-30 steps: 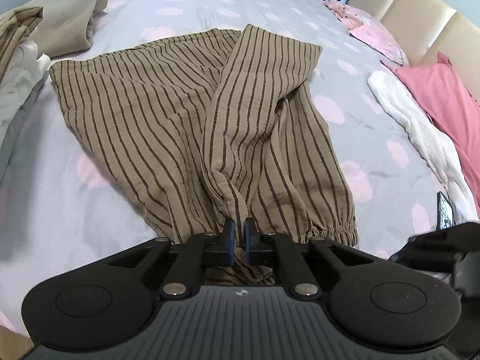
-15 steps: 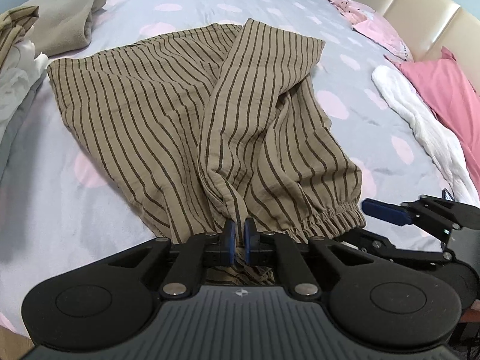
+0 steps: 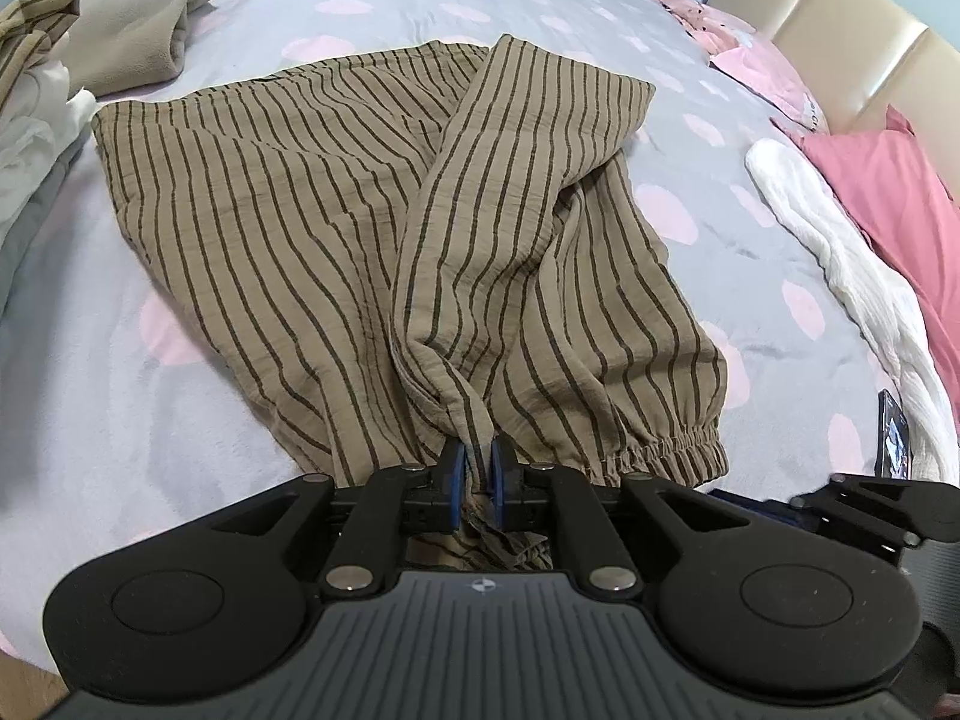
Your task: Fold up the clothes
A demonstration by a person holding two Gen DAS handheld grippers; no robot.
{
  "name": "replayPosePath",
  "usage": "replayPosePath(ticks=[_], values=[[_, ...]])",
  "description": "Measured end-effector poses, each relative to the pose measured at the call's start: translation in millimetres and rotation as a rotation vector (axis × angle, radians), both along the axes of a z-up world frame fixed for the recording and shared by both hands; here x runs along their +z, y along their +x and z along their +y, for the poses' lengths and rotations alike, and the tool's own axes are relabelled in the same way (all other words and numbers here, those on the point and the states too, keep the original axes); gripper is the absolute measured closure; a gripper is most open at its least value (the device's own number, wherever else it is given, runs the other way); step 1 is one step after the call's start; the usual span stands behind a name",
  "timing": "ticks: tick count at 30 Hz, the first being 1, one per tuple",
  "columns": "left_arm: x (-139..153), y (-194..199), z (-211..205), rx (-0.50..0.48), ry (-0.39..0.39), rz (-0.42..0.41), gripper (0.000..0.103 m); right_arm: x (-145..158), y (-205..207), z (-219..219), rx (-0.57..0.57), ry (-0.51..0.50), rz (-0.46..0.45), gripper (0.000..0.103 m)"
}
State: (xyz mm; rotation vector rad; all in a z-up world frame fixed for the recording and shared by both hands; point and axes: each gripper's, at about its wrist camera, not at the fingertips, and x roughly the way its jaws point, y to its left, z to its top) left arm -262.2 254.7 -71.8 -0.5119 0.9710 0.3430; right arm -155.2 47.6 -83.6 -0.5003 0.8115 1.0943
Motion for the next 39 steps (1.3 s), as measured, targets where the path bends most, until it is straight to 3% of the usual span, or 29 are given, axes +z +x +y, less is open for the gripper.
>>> replayPosePath(ticks=[2,5,8,11,17,26,36,39], values=[[0,1,0,0.006,0.001,-0.004,0.097,-4,8,3,-0.042,0.004,-0.012,0.074],[0,1,1,0.005,0.006,-0.011,0.097,-6,22,4,-0.098,0.025,0.039,0.077],[6,0,-3,-0.007,0.057,-0.021,0.101,-5,24,6,-0.112,0.062,0.055,0.077],[17,-9,-1,0.023,0.095,-0.042,0.102,-3,20,10,-0.076,0.062,0.027,0.097],[23,-35,0,0.07,0.087,-0.014,0.102,10,14,3,-0.038,0.06,0.025,0.098],[-19,-24,-7,0.022,0.058,0.11,0.102,-14,27,1,-0.067,-0.001,0.043,0.099],[-21,-31,-11,0.0,0.001,0.122,0.102,-29,47,-10,-0.131,-0.047,0.151,0.102],[-19,-33,-12,-0.009,0.0,0.118,0.102,-17,45,-15,-0.133,-0.047,0.119,0.097]])
